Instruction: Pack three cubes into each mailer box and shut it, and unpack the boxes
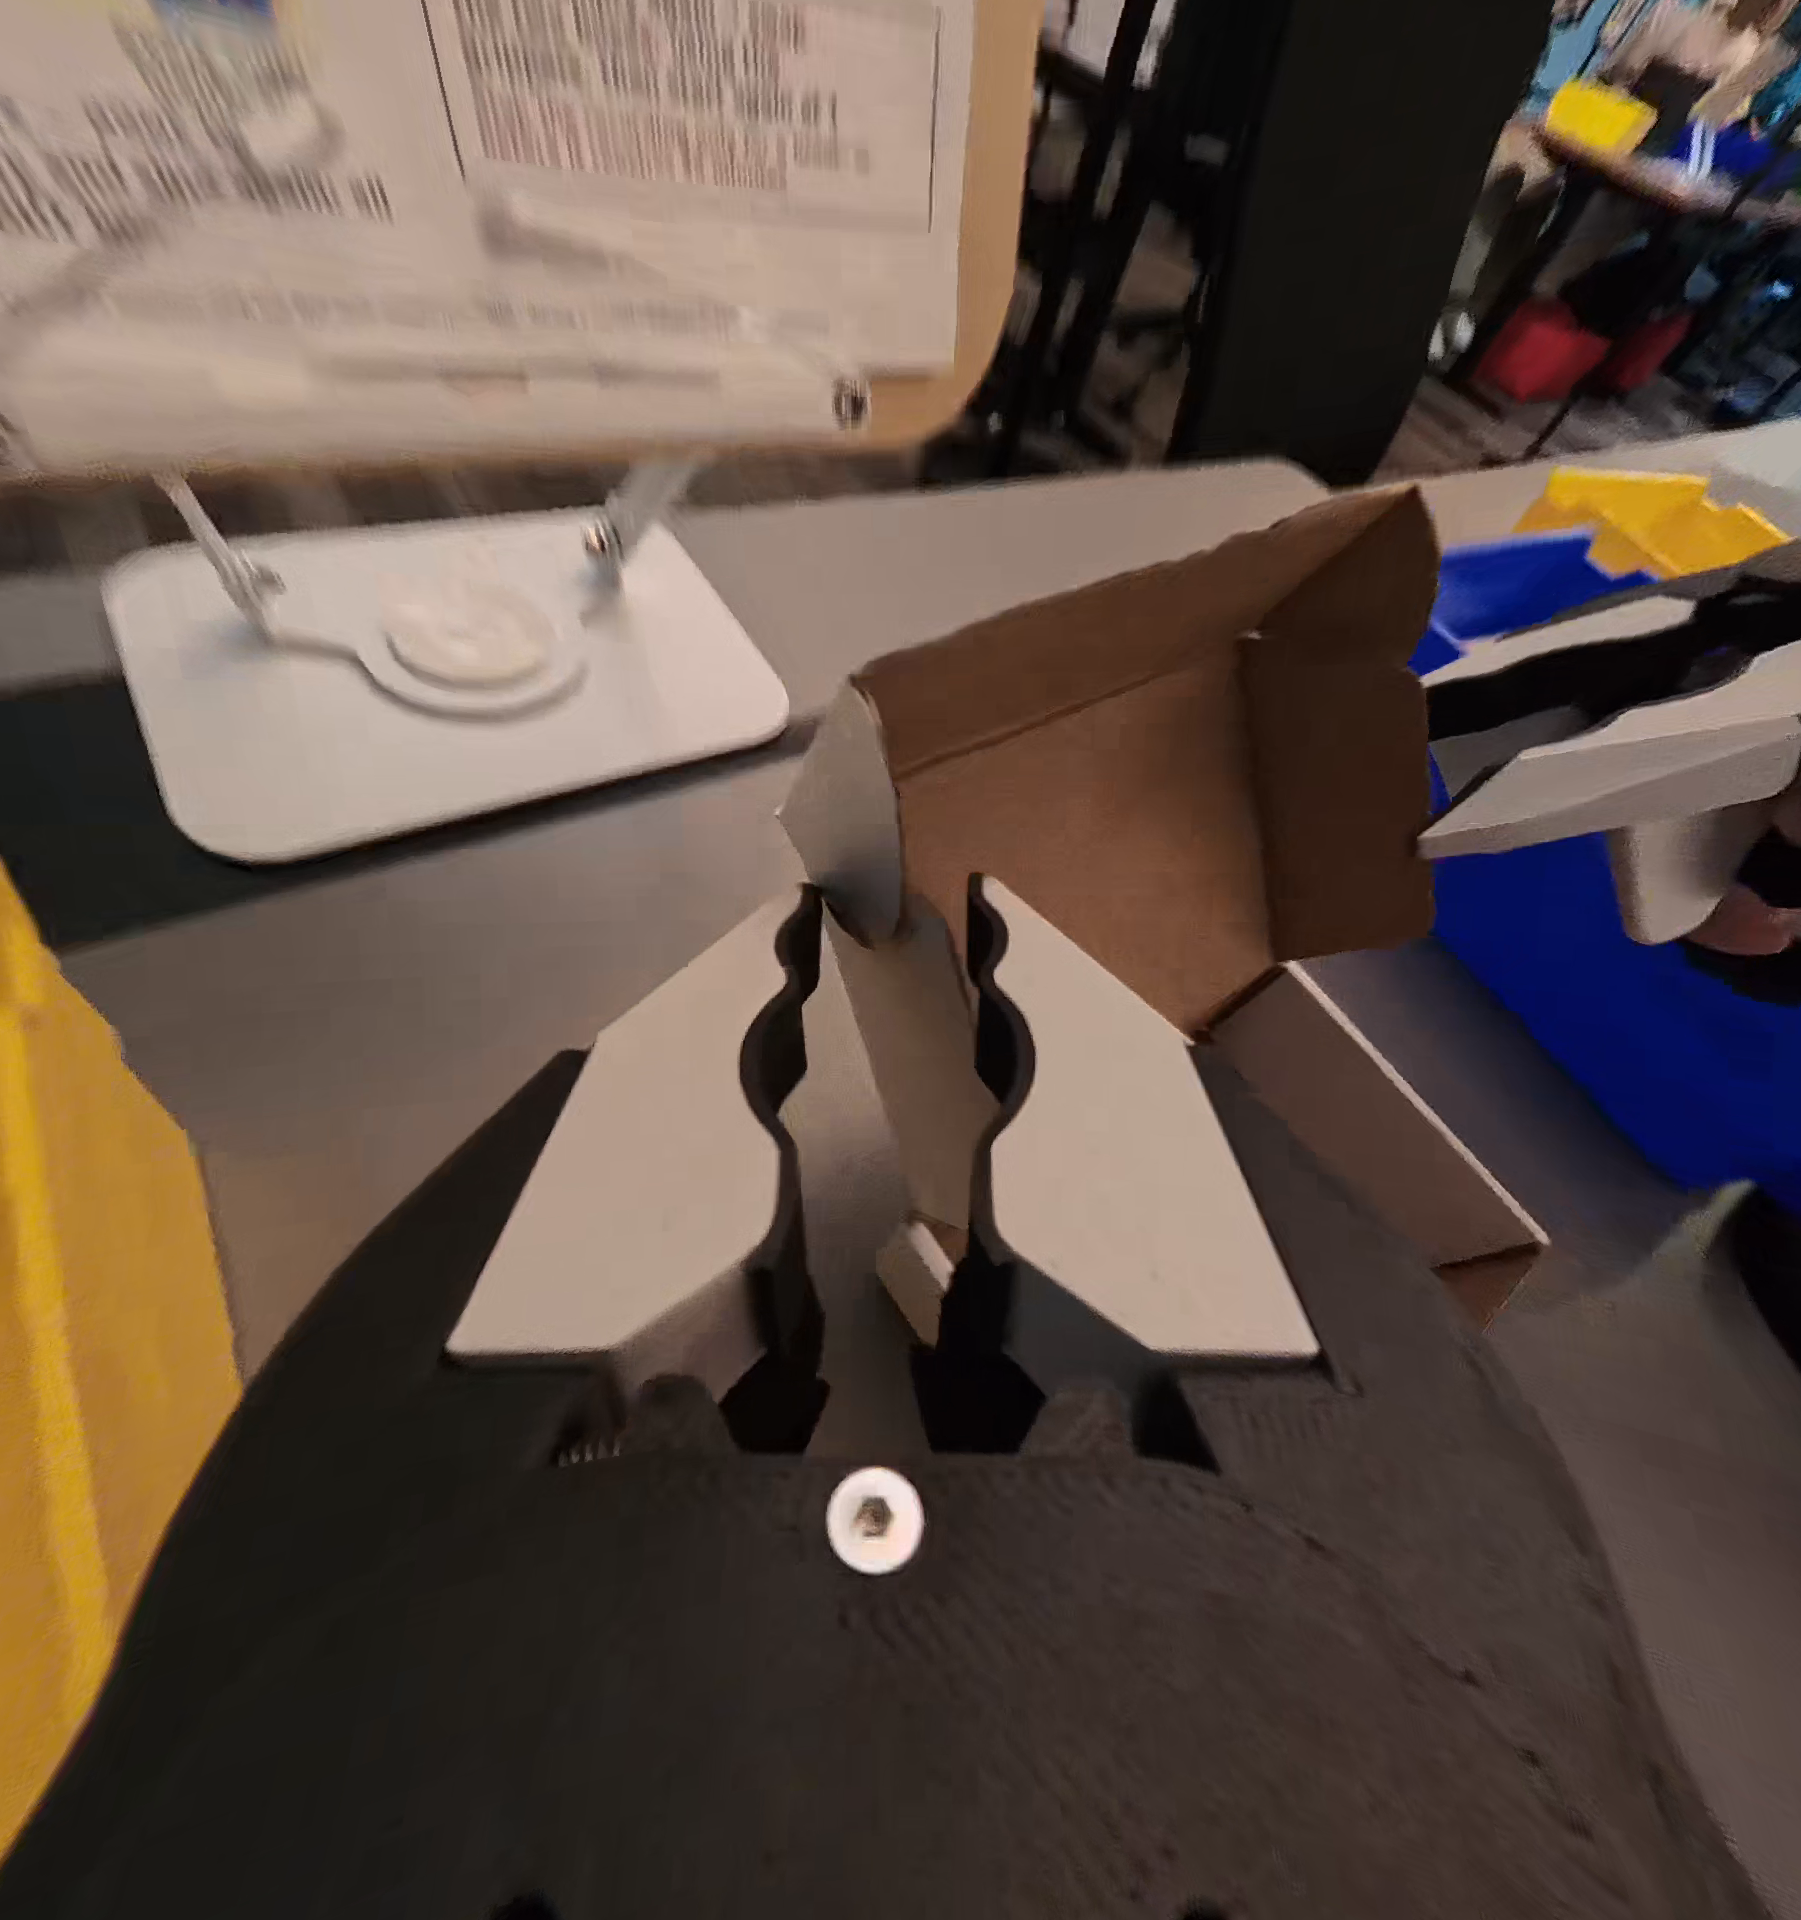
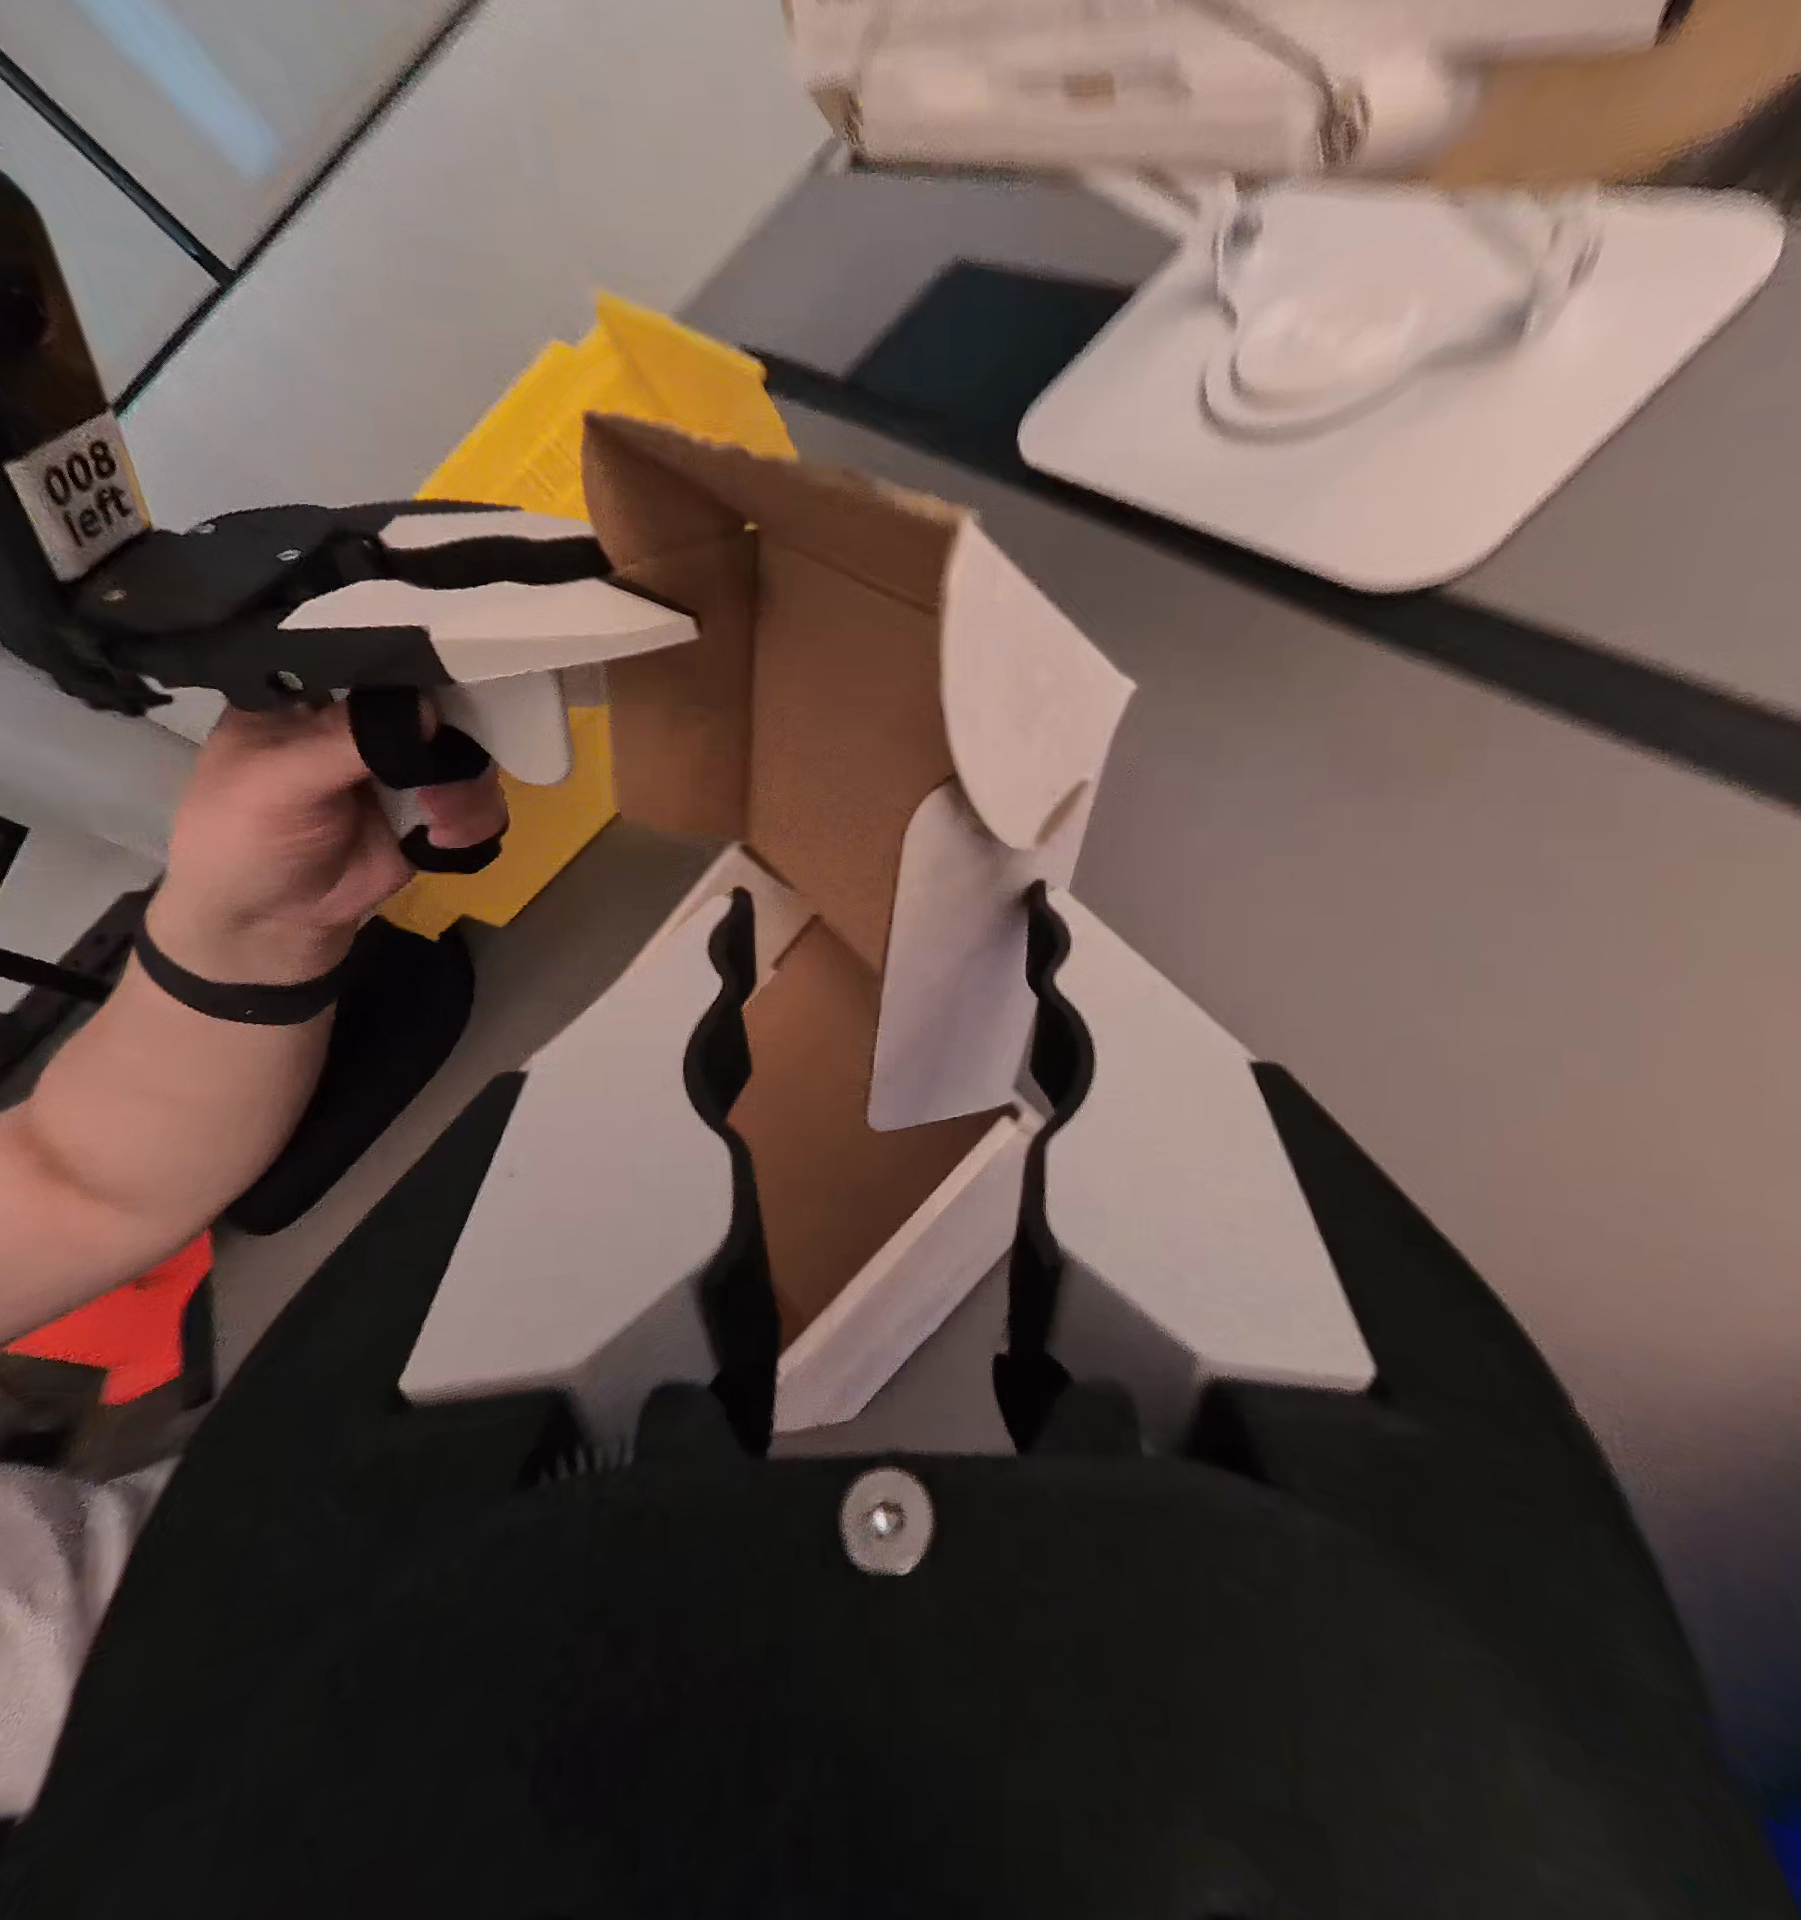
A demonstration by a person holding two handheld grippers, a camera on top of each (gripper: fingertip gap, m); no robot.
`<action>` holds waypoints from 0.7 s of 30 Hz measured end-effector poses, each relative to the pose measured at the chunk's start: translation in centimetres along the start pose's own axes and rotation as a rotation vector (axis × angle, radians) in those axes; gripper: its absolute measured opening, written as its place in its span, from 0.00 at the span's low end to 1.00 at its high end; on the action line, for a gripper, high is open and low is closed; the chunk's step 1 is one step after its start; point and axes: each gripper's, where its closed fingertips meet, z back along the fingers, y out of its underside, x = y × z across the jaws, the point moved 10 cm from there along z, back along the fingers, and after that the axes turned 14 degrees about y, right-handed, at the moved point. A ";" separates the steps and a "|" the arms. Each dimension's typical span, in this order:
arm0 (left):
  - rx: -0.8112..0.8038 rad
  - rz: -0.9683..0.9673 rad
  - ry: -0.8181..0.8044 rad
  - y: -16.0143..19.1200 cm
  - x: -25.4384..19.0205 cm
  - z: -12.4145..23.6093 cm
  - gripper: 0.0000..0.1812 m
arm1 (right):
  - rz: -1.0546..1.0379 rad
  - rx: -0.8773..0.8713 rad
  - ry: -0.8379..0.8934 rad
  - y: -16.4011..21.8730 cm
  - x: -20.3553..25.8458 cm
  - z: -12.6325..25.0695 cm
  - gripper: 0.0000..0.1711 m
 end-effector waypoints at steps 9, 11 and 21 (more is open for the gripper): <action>0.082 -0.351 -0.067 0.8 -2.4 -0.4 0.28 | 0.456 0.139 0.023 1.8 2.5 0.7 0.27; 0.126 -0.374 -0.088 1.4 -2.8 -0.1 0.28 | 0.529 0.175 0.052 2.2 3.0 0.6 0.29; 0.254 -0.329 -0.050 5.2 -4.2 0.4 0.29 | 0.656 0.386 0.096 4.5 3.7 -0.3 0.34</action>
